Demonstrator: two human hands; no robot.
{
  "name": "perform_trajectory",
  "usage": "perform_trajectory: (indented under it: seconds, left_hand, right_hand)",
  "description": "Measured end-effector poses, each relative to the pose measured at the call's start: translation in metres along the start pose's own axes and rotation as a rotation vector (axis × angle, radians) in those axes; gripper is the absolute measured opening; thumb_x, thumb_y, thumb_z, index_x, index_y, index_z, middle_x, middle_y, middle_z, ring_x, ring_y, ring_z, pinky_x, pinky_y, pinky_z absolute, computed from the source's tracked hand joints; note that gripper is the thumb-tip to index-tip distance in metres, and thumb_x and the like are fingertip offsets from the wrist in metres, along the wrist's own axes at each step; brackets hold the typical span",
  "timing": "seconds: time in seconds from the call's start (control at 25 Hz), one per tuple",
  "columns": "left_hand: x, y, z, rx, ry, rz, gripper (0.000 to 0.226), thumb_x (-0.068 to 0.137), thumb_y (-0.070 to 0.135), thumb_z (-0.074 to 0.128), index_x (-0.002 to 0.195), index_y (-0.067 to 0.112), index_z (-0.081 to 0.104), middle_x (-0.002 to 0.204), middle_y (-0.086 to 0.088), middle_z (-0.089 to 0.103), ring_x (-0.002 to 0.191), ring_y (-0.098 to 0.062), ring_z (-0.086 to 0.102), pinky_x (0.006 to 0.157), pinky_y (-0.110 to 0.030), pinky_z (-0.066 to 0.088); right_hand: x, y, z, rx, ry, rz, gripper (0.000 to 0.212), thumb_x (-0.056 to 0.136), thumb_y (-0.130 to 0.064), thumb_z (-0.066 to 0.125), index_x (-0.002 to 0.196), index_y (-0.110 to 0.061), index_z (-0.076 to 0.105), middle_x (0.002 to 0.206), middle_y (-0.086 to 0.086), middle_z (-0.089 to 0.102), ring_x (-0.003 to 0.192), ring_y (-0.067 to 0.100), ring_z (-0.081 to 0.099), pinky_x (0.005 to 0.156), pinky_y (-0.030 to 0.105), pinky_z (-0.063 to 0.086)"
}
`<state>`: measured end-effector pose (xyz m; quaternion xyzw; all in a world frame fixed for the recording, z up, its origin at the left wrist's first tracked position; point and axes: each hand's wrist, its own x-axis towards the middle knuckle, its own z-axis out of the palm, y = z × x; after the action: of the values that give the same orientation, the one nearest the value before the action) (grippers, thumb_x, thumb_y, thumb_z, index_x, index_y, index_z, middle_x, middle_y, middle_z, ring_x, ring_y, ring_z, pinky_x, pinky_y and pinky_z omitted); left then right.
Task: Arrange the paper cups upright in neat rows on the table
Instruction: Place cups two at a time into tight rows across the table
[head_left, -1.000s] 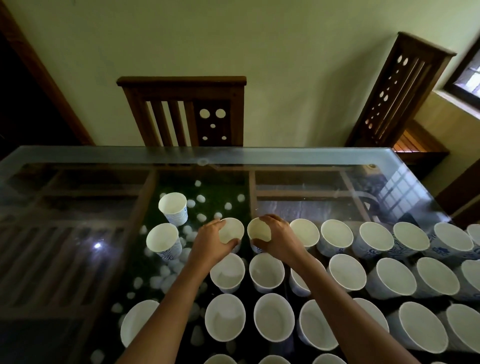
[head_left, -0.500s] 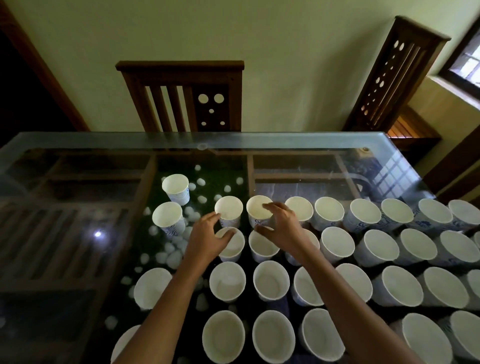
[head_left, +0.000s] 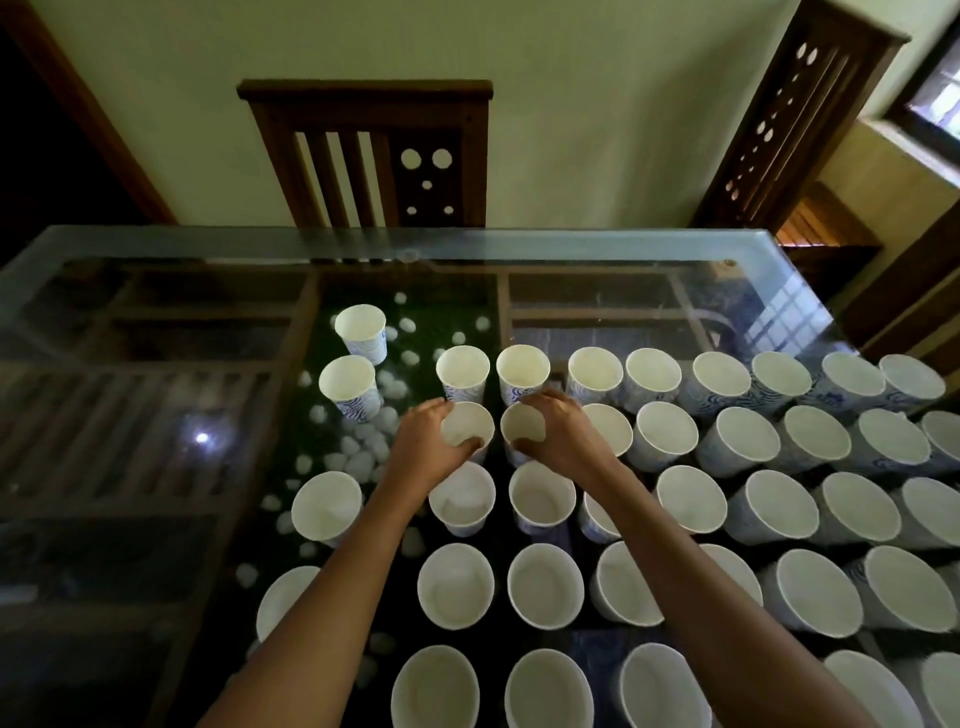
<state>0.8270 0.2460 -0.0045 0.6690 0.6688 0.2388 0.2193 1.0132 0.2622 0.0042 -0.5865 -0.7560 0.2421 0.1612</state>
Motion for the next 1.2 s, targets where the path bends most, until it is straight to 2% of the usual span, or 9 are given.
perform_trajectory:
  seconds: [0.12, 0.24, 0.44, 0.8, 0.92, 1.04, 1.2]
  left_hand:
    - [-0.005, 0.005, -0.001, -0.035, 0.018, -0.01, 0.056, 0.067, 0.035, 0.079, 0.112, 0.006, 0.063, 0.114, -0.012, 0.064, 0.104, -0.029, 0.058, 0.082, -0.031, 0.043]
    - [-0.007, 0.008, 0.002, -0.019, 0.001, 0.008, 0.058, 0.066, 0.031, 0.08, 0.114, 0.006, 0.062, 0.116, -0.013, 0.062, 0.108, -0.031, 0.056, 0.083, -0.031, 0.042]
    - [-0.004, 0.005, 0.002, -0.007, 0.008, 0.008, 0.056, 0.066, 0.033, 0.08, 0.114, 0.008, 0.064, 0.114, -0.011, 0.063, 0.103, -0.029, 0.058, 0.08, -0.03, 0.043]
    - [-0.029, 0.005, -0.001, -0.007, 0.045, -0.054, 0.069, 0.076, 0.038, 0.072, 0.132, 0.006, 0.048, 0.141, -0.013, 0.043, 0.129, -0.028, 0.04, 0.104, -0.036, 0.034]
    - [-0.052, -0.002, -0.003, -0.043, 0.051, -0.057, 0.062, 0.075, 0.036, 0.074, 0.126, 0.006, 0.055, 0.135, -0.012, 0.051, 0.124, -0.028, 0.047, 0.099, -0.037, 0.039]
    - [-0.073, -0.006, 0.002, -0.058, 0.037, -0.014, 0.05, 0.07, 0.036, 0.077, 0.11, 0.009, 0.064, 0.114, -0.01, 0.064, 0.102, -0.028, 0.059, 0.082, -0.032, 0.045]
    - [-0.084, -0.006, 0.006, -0.047, -0.002, -0.032, 0.061, 0.067, 0.04, 0.078, 0.114, 0.005, 0.062, 0.115, -0.013, 0.062, 0.104, -0.028, 0.057, 0.086, -0.035, 0.044]
  right_hand:
    - [-0.002, 0.003, 0.003, 0.008, 0.021, 0.002, 0.061, 0.07, -0.021, 0.079, 0.125, -0.009, 0.054, 0.13, 0.014, 0.052, 0.114, 0.031, 0.052, 0.094, 0.038, 0.043]
    - [-0.004, 0.003, 0.005, 0.004, 0.001, 0.014, 0.061, 0.071, -0.022, 0.079, 0.125, -0.008, 0.054, 0.129, 0.014, 0.053, 0.113, 0.03, 0.052, 0.093, 0.036, 0.042]
    - [-0.003, 0.004, 0.005, 0.006, -0.001, 0.017, 0.062, 0.073, -0.025, 0.078, 0.127, -0.009, 0.052, 0.131, 0.013, 0.052, 0.115, 0.029, 0.052, 0.093, 0.034, 0.043]
    - [-0.036, -0.005, -0.004, 0.008, 0.009, 0.014, 0.064, 0.079, -0.024, 0.073, 0.135, -0.011, 0.045, 0.143, 0.011, 0.041, 0.125, 0.029, 0.045, 0.1, 0.036, 0.039]
    - [-0.062, -0.008, 0.0, 0.039, -0.01, 0.006, 0.063, 0.079, -0.021, 0.073, 0.135, -0.01, 0.045, 0.143, 0.011, 0.039, 0.128, 0.029, 0.042, 0.102, 0.036, 0.037]
    - [-0.078, -0.012, 0.003, 0.035, -0.025, 0.007, 0.063, 0.078, -0.023, 0.074, 0.134, -0.01, 0.046, 0.142, 0.012, 0.041, 0.128, 0.029, 0.04, 0.103, 0.039, 0.036]
    - [-0.084, -0.014, 0.007, 0.028, -0.04, 0.011, 0.064, 0.075, -0.022, 0.076, 0.131, -0.008, 0.049, 0.138, 0.015, 0.044, 0.125, 0.032, 0.043, 0.102, 0.039, 0.038]
